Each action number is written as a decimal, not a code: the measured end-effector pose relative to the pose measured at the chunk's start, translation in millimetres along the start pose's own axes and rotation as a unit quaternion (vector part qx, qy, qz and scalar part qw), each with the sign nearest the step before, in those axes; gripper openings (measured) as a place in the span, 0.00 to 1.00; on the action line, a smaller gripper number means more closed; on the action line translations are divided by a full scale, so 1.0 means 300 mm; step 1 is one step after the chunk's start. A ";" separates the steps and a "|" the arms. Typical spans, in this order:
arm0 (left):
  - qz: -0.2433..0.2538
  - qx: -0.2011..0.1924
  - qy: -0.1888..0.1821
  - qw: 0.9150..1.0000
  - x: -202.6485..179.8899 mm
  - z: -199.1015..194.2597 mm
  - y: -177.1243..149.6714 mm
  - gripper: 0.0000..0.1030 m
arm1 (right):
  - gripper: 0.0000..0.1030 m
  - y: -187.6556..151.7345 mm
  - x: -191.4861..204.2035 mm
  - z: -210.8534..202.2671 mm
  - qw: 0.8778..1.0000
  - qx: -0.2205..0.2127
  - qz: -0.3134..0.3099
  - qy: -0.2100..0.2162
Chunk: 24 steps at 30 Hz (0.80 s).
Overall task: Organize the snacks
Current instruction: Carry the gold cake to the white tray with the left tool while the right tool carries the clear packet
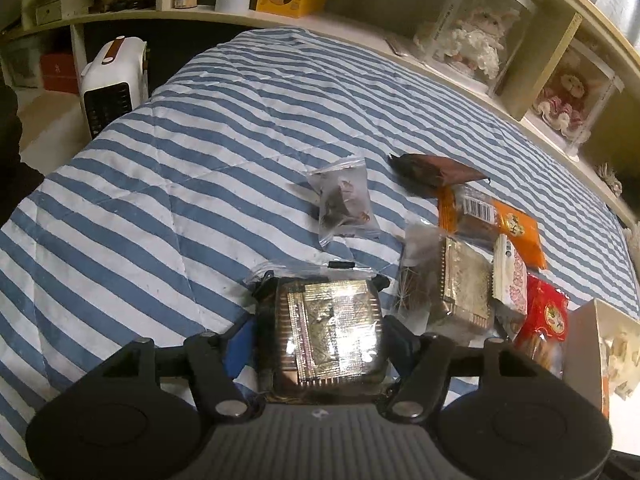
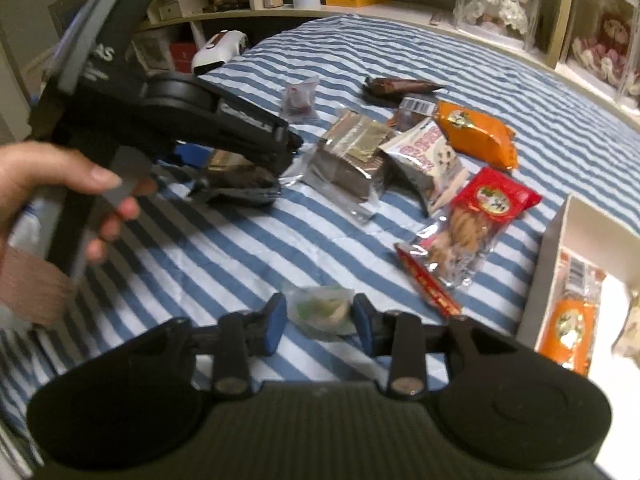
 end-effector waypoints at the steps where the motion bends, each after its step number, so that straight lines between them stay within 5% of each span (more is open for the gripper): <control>1: 0.002 0.000 0.000 1.000 -0.002 0.002 -0.001 0.69 | 0.44 0.003 0.000 0.003 1.000 0.000 0.000 -0.002; 9: 0.012 -0.010 0.004 1.000 -0.020 0.011 -0.007 0.73 | 0.43 -0.009 0.002 0.051 0.998 0.003 -0.045 -0.051; 13: 0.011 -0.014 0.011 1.000 -0.012 0.006 -0.001 0.62 | 0.34 0.002 -0.021 0.040 0.999 -0.009 -0.021 -0.045; 24: 0.010 -0.016 0.001 1.000 -0.009 -0.040 -0.016 0.61 | 0.34 0.018 -0.057 0.002 0.999 -0.023 -0.001 -0.030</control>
Point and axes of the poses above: each gripper's, at about its wrist camera, not at the fingertips, and z roughly the way its jaws point, x to its left, y to its top, the point moved 9 cm from there along z, roughly the way its jaws point, and after that the axes turned 2 degrees about x, right-handed, at the moved point
